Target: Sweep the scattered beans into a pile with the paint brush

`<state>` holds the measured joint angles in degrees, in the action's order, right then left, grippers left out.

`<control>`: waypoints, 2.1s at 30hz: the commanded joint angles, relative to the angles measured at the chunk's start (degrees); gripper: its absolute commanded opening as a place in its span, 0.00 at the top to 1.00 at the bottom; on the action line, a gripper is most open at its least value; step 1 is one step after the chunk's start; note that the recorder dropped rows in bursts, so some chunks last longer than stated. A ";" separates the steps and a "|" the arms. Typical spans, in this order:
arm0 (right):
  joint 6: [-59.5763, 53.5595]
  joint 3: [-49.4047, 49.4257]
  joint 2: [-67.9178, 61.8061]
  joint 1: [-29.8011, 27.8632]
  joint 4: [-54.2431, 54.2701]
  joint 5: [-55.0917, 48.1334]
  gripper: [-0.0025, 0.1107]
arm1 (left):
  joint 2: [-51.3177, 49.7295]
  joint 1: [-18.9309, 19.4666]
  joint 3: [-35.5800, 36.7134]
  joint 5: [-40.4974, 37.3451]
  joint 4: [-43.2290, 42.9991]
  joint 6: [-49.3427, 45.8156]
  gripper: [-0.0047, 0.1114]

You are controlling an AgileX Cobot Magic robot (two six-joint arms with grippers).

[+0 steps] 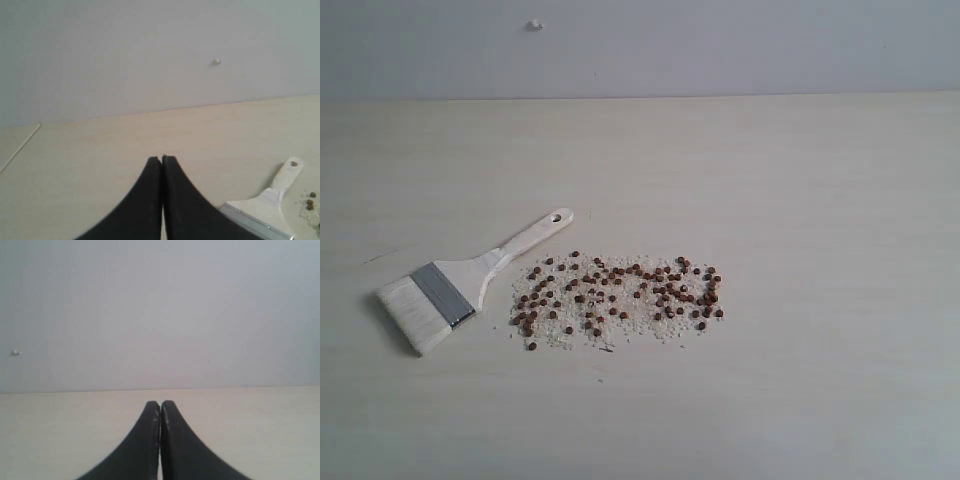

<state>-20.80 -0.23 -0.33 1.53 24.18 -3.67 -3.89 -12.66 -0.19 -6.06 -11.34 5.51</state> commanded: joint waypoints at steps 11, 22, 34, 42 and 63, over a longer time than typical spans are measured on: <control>-0.01 0.23 0.33 -0.23 -0.17 0.15 0.98 | 0.23 0.01 0.19 9.15 1.05 11.39 0.96; -0.01 0.23 0.33 -0.23 -0.17 0.15 0.98 | 0.01 0.01 0.19 35.33 1.79 22.87 0.96; -0.01 0.23 0.33 -0.23 -0.17 0.15 0.98 | -13.05 0.01 -13.02 40.46 9.55 13.25 0.96; -0.01 0.23 0.33 -0.23 -0.17 0.15 0.98 | -33.86 0.01 -34.17 14.52 7.71 2.39 0.96; -0.01 0.23 0.33 -0.23 -0.17 0.15 0.98 | -73.78 -0.09 -63.96 -58.40 9.93 -22.85 0.96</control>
<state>-20.80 -0.23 -0.33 1.53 24.18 -3.67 -74.85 -12.66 -64.26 -62.17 -5.45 -14.19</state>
